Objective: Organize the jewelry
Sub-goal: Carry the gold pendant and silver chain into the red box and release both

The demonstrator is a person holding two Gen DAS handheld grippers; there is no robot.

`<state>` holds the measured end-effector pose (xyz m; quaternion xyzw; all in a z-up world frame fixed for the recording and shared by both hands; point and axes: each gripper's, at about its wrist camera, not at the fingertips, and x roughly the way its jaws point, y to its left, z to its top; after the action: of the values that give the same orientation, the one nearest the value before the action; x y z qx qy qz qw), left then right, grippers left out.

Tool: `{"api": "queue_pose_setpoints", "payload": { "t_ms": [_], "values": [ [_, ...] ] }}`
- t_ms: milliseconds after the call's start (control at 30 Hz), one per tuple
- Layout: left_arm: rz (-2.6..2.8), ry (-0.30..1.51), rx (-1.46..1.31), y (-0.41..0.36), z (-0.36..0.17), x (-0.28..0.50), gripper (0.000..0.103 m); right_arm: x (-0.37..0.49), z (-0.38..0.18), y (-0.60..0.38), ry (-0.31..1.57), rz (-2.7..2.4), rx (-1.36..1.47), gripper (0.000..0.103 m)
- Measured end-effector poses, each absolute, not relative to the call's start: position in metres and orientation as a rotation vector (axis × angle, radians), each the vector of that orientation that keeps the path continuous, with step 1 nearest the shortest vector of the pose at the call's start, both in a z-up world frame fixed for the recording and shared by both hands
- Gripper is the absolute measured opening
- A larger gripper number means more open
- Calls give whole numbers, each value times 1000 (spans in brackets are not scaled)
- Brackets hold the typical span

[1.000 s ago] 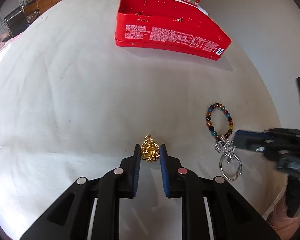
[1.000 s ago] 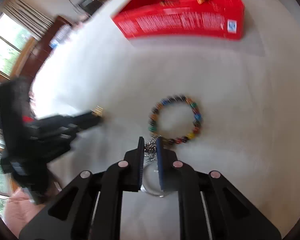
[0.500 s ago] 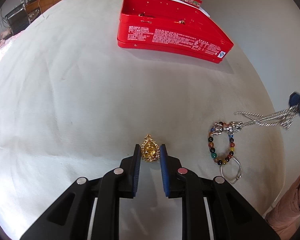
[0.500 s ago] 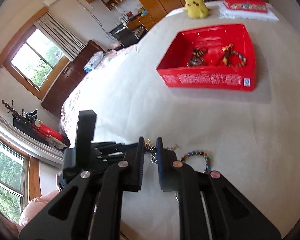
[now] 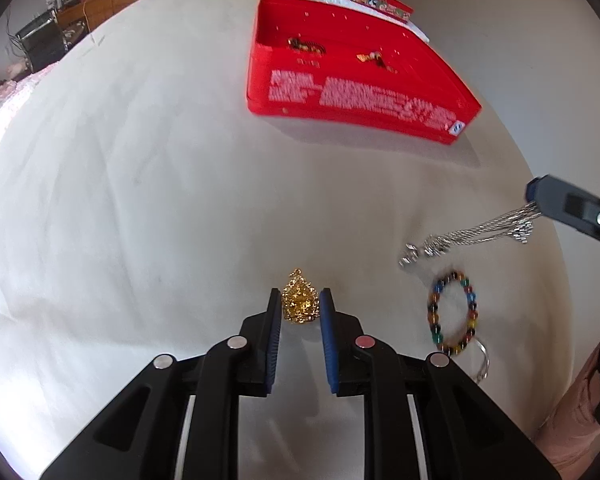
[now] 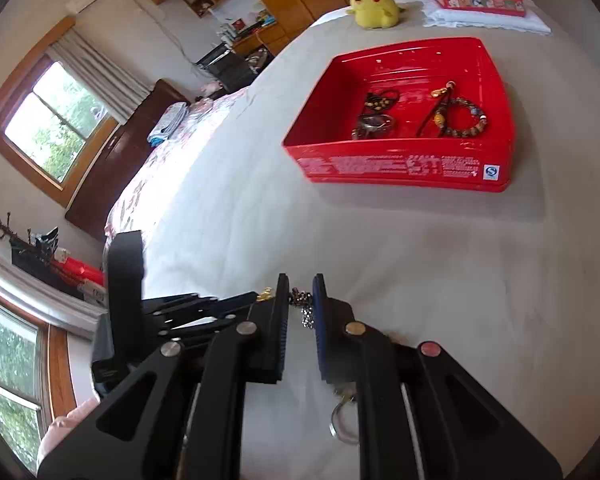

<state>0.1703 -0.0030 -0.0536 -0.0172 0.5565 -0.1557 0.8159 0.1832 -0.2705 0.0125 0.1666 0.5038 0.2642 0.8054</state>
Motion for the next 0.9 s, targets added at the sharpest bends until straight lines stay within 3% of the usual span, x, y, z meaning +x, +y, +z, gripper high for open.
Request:
{"api": "queue_pose_setpoints", "payload": {
  "t_ms": [267, 567, 900],
  "values": [
    [-322, 1135, -20, -3, -27, 201, 19, 201, 17, -284, 1064, 542, 374, 10],
    [-338, 1068, -15, -17, 9, 238, 19, 224, 59, -298, 996, 512, 346, 10],
    [-333, 1020, -8, -43, 40, 308, 19, 294, 84, -315, 932, 426, 357, 10]
  ]
}}
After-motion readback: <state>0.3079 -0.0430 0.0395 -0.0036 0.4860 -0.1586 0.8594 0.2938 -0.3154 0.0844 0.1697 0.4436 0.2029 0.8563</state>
